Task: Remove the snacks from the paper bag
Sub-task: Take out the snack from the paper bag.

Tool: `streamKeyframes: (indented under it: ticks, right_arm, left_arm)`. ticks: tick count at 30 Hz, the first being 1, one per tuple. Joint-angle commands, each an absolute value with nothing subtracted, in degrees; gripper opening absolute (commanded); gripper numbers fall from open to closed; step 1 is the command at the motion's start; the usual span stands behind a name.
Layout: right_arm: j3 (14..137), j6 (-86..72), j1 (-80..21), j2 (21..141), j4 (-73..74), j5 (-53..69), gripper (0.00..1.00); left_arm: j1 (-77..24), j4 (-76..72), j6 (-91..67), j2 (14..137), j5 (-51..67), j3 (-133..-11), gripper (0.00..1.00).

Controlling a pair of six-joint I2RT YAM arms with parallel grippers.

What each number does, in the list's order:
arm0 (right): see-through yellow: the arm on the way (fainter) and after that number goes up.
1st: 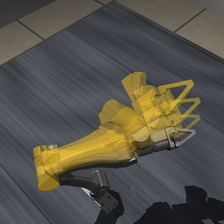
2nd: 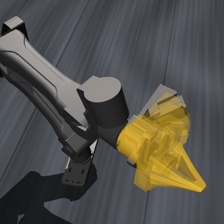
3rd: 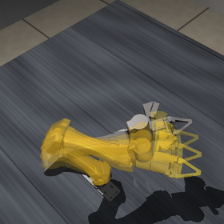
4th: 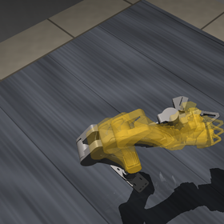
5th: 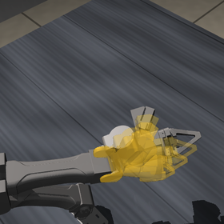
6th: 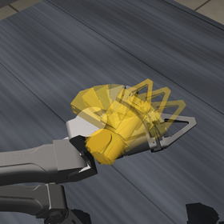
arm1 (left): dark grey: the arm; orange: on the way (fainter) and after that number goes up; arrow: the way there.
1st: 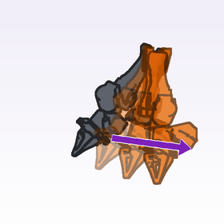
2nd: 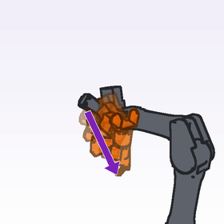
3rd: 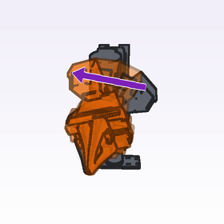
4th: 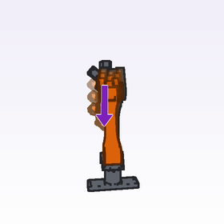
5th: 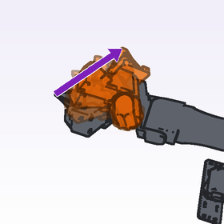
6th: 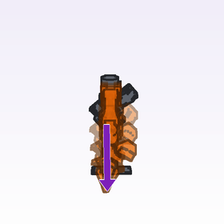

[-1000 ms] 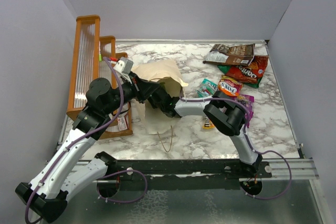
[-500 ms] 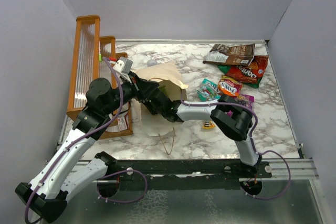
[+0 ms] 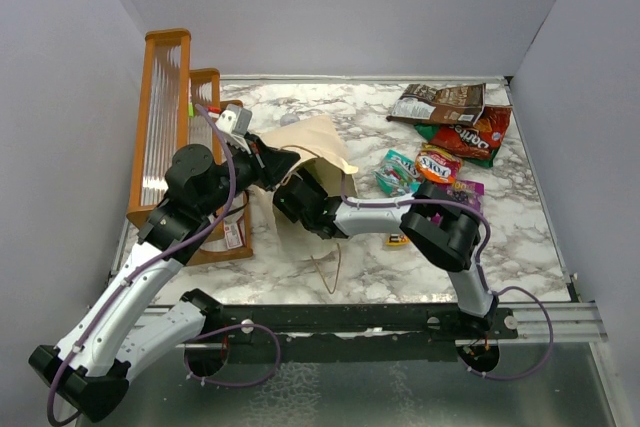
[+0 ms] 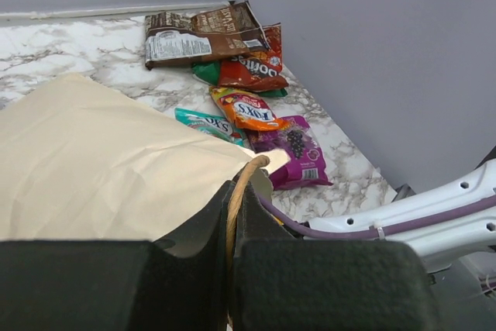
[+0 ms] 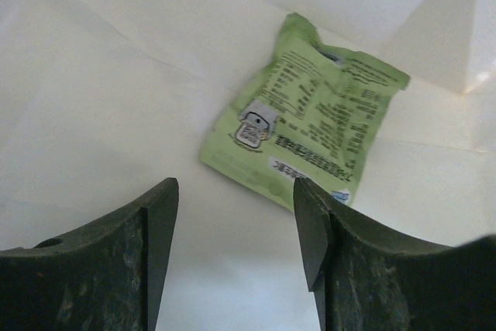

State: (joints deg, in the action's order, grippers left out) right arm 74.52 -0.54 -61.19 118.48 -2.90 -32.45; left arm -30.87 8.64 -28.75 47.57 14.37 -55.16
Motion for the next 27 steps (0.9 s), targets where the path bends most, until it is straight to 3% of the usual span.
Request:
streamKeyframes:
  ticks: [1,9,16,22,27]
  right_arm:
    - [76.15,7.22,-61.69,118.73,-4.88,-39.6,0.66]
    - [76.89,24.38,-61.7,121.83,-11.69,-38.84,0.61]
    - [73.34,35.57,-61.67,122.1,-14.45,-29.5,0.53]
    - [68.77,46.05,-61.83,118.23,-11.71,-20.85,0.55]
    - [67.72,43.57,-61.96,112.84,-5.43,-8.78,0.59]
  left_arm:
    - [-31.05,9.68,-28.25,47.41,12.93,-58.55,0.0]
    - [-31.06,10.84,-28.04,47.47,14.04,-59.8,0.0]
    - [-31.06,11.03,-27.81,47.22,14.24,-60.13,0.0]
    - [-31.03,12.2,-26.66,47.34,14.13,-60.51,0.0]
    - [-31.11,12.33,-26.11,47.72,14.59,-60.0,0.0]
